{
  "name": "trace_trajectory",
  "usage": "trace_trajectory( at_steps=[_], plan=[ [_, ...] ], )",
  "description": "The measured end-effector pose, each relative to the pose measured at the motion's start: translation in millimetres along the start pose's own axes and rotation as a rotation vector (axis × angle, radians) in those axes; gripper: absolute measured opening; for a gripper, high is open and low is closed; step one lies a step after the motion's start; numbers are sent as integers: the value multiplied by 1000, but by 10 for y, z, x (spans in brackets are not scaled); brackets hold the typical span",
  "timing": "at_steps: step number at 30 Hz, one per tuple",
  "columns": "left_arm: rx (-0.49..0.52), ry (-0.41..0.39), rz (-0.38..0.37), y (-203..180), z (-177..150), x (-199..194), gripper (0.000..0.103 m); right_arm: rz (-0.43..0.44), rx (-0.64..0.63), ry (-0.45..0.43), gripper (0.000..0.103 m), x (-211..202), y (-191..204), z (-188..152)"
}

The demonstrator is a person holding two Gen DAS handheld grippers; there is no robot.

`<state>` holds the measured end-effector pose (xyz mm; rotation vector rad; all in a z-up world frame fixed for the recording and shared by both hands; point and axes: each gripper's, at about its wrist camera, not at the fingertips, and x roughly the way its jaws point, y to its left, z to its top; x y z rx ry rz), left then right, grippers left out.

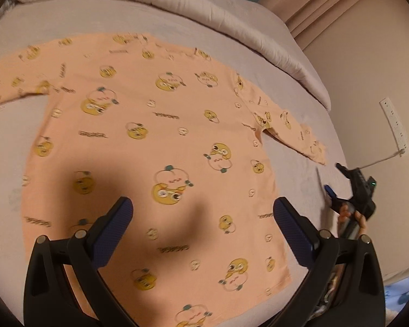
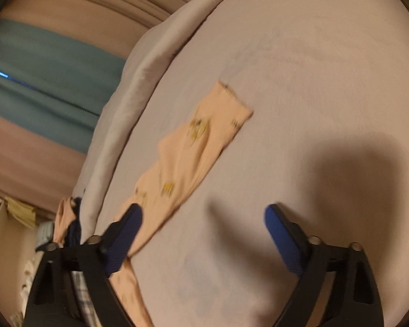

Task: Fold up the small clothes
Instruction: 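Grasp the cuff of one peach shirt sleeve with the right gripper, then carry the sleeve across the shirt body and release it with the right gripper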

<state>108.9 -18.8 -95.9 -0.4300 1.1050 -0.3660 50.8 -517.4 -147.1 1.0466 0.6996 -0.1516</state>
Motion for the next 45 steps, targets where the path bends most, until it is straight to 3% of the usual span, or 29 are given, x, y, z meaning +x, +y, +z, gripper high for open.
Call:
trace_trajectory(
  at_steps=[4, 8, 10, 12, 14, 16, 19, 23, 26, 31, 35, 45],
  plan=[
    [-14, 48, -31, -39, 116, 146, 103, -25, 14, -6, 73, 212, -38, 185],
    [16, 46, -8, -146, 231, 212, 103, 22, 65, -36, 63, 254, -155, 399],
    [26, 46, -10, -181, 268, 233, 103, 39, 106, -49, 49, 292, -258, 464],
    [29, 49, -12, -188, 289, 270, 103, 22, 137, -76, 21, 305, -317, 456],
    [35, 53, -11, -190, 299, 295, 103, 31, 168, -95, 8, 291, -401, 433],
    [40, 54, -6, -166, 301, 302, 103, 50, 175, -118, 7, 272, -401, 406],
    [36, 53, 12, -119, 319, 302, 103, 3, 109, -140, 7, 194, -277, 377],
    [8, 31, 28, 3, 347, 235, 103, 14, -105, -182, 6, -15, 213, 304],
    [-20, 0, 28, 111, 355, 133, 103, 80, -258, -169, 6, -132, 707, 185],
    [-53, -48, 31, 275, 321, -87, 103, 172, -451, -89, 6, -108, 1542, -156],
    [-78, -81, 39, 438, 265, -273, 103, 210, -578, -11, 6, 149, 2117, -468],
    [-199, -170, 72, 1050, 85, -745, 103, 327, -843, 133, 6, 521, 3061, -1436]
  ],
)
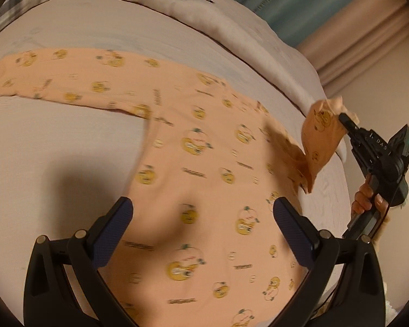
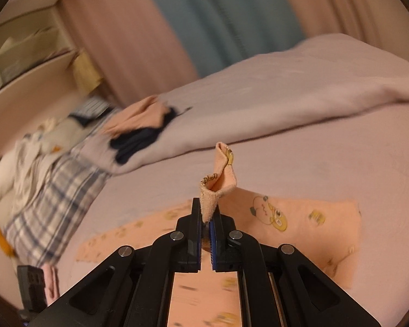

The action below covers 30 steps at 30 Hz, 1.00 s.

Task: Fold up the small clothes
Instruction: 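Carry the sleeve across the shirt body and release it with the right gripper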

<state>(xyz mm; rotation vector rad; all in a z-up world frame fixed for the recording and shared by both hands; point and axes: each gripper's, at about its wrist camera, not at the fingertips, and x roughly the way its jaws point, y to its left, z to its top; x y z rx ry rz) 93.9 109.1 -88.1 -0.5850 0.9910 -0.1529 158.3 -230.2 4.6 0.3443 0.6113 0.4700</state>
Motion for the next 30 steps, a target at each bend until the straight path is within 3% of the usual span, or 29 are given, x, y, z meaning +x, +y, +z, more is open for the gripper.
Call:
trace_trajectory(
  at_steps=[6, 9, 10, 12, 13, 16, 21, 25, 30],
  plan=[
    [-83, -24, -3, 348, 53, -72, 103, 49, -215, 150, 6, 713, 729, -443],
    [-113, -32, -26, 449, 156, -42, 103, 40, -250, 271, 8, 1053, 798, -680],
    [-119, -32, -41, 453, 194, -8, 103, 59, -245, 334, 12, 1178, 770, -760],
    [-136, -14, -68, 464, 278, 77, 103, 81, -204, 421, 50, 1345, 675, -865],
    [-146, -1, -82, 460, 309, 130, 103, 117, -170, 429, 53, 1351, 651, -872],
    [-167, 30, -143, 401, 386, 272, 103, 226, -72, 371, 53, 1130, 448, -756],
    [-190, 81, -332, 168, 465, 495, 103, 228, 79, 236, 54, 484, -138, -543],
    [-218, 140, -334, 80, 455, 761, 102, 189, 141, 193, 55, 134, -478, -616],
    [-277, 166, -401, 33, 344, 935, 102, 147, 188, 163, 55, -78, -668, -800]
  ],
)
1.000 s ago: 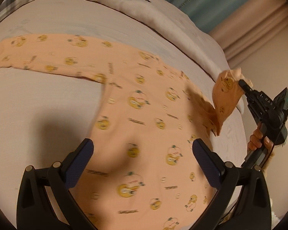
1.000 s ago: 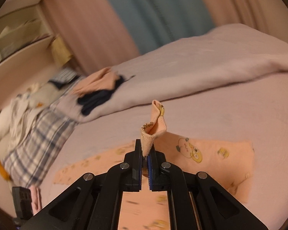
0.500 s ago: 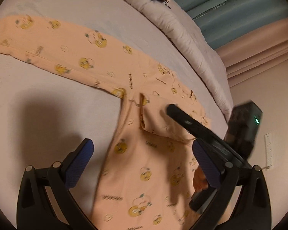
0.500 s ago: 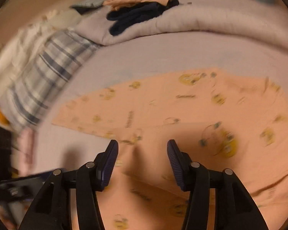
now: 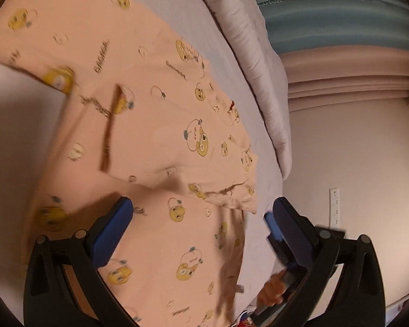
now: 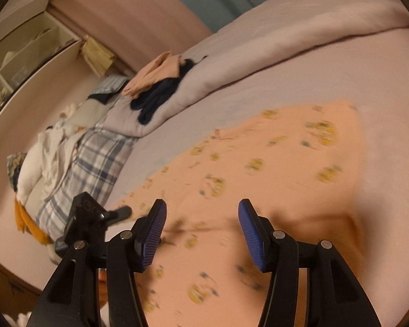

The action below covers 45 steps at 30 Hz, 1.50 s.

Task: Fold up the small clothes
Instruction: 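Carry the sleeve across the shirt body and release it with the right gripper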

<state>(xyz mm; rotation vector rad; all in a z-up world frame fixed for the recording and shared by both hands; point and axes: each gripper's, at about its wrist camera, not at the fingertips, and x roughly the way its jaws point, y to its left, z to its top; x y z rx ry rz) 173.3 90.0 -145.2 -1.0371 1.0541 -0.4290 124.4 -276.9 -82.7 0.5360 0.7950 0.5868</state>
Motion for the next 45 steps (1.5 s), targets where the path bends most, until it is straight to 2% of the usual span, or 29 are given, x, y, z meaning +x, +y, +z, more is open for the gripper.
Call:
trace_trajectory(
  at_steps=[4, 9, 11, 13, 15, 16, 17, 21, 24, 27, 29, 31, 32, 33, 34, 35, 37, 40, 43, 45],
  plan=[
    [-22, -39, 15, 36, 70, 173, 102, -1, 57, -25, 55, -111, -136, -35],
    [-43, -176, 6, 28, 130, 180, 101, 3, 81, -61, 55, -194, -235, -43],
    [-56, -219, 30, 33, 146, 166, 94, 15, 95, -43, 55, -145, -284, -81],
    [-54, -246, 76, 35, 160, 143, 71, 22, 79, -15, 55, -47, -296, -141],
    [-43, -247, 120, 68, 196, 126, 24, 11, 57, -4, 55, 58, -303, -164],
    [-39, -247, 135, 89, 211, 120, 16, 21, 54, -3, 55, 127, -318, -149],
    [-31, -254, 164, 111, 218, 101, 12, 24, 58, -6, 55, 182, -336, -121],
    [30, -324, 214, 88, 236, -3, 8, 3, 135, -51, 55, 355, -549, 38],
    [55, -358, 215, 89, 304, -119, 8, 63, 227, -58, 57, 381, -679, 74],
    [21, -328, 147, 170, 359, -103, 8, 70, 232, -69, 62, 355, -672, 70],
    [-5, -258, 82, 212, 370, -25, 9, 66, 232, -66, 62, 362, -678, 69],
    [-27, -225, 74, 244, 342, 0, 16, 61, 231, -60, 62, 368, -664, 73],
    [-33, -223, 76, 255, 324, -11, 28, 60, 227, -60, 62, 375, -652, 79],
    [-49, -227, 78, 281, 299, -38, 48, 57, 220, -58, 62, 381, -629, 83],
    [-67, -229, 67, 305, 278, -70, 56, 58, 218, -58, 62, 372, -664, 71],
    [-89, -231, 33, 333, 261, -89, 60, 59, 215, -59, 62, 364, -679, 63],
    [-87, -215, 22, 314, 254, -72, 60, 58, 212, -58, 62, 369, -683, 64],
    [-45, -134, 51, 221, 217, 66, 57, 52, 225, -61, 62, 371, -705, 57],
    [-11, -112, 91, 160, 200, 163, 40, 47, 234, -67, 62, 363, -737, 54],
    [-27, -107, 94, 206, 227, 185, 6, 38, 234, -71, 62, 356, -747, 56]
  ],
)
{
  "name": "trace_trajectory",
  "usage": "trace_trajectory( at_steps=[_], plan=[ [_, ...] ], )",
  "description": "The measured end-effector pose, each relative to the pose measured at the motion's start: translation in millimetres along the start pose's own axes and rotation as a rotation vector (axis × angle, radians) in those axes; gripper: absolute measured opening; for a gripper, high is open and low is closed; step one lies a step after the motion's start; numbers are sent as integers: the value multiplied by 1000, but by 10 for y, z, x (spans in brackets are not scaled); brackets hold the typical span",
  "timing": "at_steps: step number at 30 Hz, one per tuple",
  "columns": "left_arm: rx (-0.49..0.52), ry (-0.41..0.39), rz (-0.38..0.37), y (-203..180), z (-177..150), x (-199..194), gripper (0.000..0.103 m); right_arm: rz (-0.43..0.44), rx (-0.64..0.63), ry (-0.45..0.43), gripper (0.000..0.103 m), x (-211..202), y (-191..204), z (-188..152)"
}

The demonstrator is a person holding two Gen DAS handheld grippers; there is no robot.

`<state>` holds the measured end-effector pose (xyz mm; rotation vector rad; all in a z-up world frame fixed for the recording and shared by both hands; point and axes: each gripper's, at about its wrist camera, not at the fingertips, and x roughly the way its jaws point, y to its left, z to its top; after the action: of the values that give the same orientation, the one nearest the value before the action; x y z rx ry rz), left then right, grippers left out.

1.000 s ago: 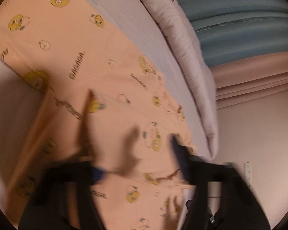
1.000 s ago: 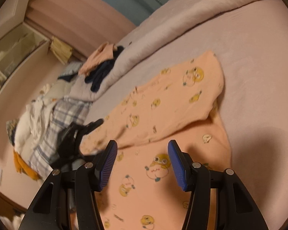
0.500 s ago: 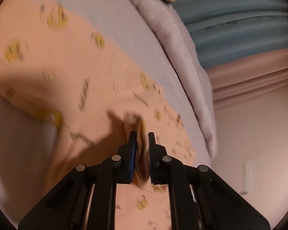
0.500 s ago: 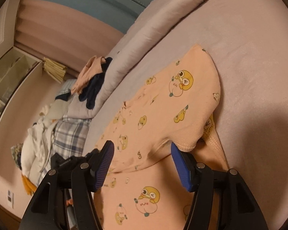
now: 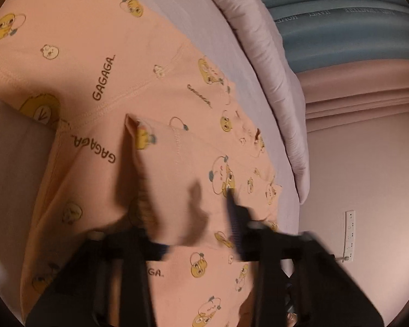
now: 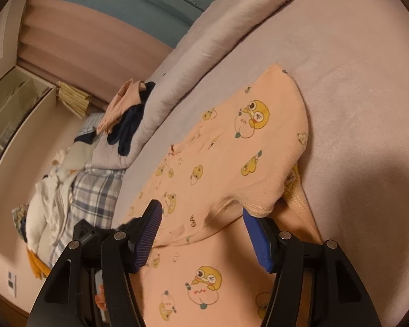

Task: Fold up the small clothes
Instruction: 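Carry the sleeve across the shirt body and release it with the right gripper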

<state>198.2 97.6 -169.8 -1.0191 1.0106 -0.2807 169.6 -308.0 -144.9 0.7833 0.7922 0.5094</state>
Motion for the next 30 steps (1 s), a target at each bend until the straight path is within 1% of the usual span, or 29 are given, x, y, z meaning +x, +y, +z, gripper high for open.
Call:
trace_trajectory(
  at_steps=[1, 3, 5, 7, 9, 10, 12, 13, 15, 17, 18, 20, 22, 23, 25, 26, 27, 28, 29, 30],
  plan=[
    [-8, 1, 3, 25, 6, 7, 3, -5, -1, -3, 62, -6, -9, 4],
    [4, -26, 26, 28, 8, -25, 4, -7, 8, -9, 62, -18, -35, 22],
    [31, -84, 28, -25, 10, -119, 5, 9, 29, -16, 62, -27, -65, 39],
    [58, -148, 51, -94, 55, -222, 5, 22, 53, -29, 62, -33, -100, 64],
    [87, -210, 75, -142, 98, -339, 5, -1, 64, -61, 63, -59, -124, 88],
    [101, -214, 83, -152, 120, -350, 5, -14, 66, -82, 63, -82, -135, 92],
    [136, -193, 104, -170, 130, -329, 5, -37, 81, -129, 63, -153, -171, 90],
    [154, -192, 134, -179, 127, -314, 5, -45, 95, -141, 63, -174, -196, 87],
    [181, -209, 183, -164, 124, -306, 6, -97, 136, -171, 62, -233, -262, 75],
    [194, -222, 237, -103, 137, -309, 7, -80, 178, -168, 63, -281, -333, 59],
    [190, -218, 257, -60, 149, -307, 10, -93, 182, -159, 63, -306, -336, 55],
    [177, -205, 289, 35, 175, -317, 11, -133, 155, -154, 63, -373, -300, 54],
    [170, -202, 302, 116, 171, -408, 8, -203, 143, -147, 65, -485, -287, 54],
    [163, -187, 303, 145, 165, -462, 9, -220, 144, -148, 66, -542, -282, 50],
    [152, -182, 280, 163, 132, -601, 10, -212, 156, -165, 66, -717, -288, 15],
    [157, -189, 272, 165, 101, -701, 16, -200, 158, -173, 66, -788, -274, -9],
    [163, -200, 274, 166, 53, -814, 28, -192, 154, -180, 66, -861, -246, -42],
    [166, -211, 274, 156, -2, -900, 37, -189, 137, -182, 66, -929, -198, -84],
    [163, -227, 270, 182, -68, -1024, 55, -187, 114, -178, 67, -971, -140, -131],
    [156, -242, 264, 214, -125, -1132, 66, -187, 90, -170, 67, -998, -78, -178]
  ],
)
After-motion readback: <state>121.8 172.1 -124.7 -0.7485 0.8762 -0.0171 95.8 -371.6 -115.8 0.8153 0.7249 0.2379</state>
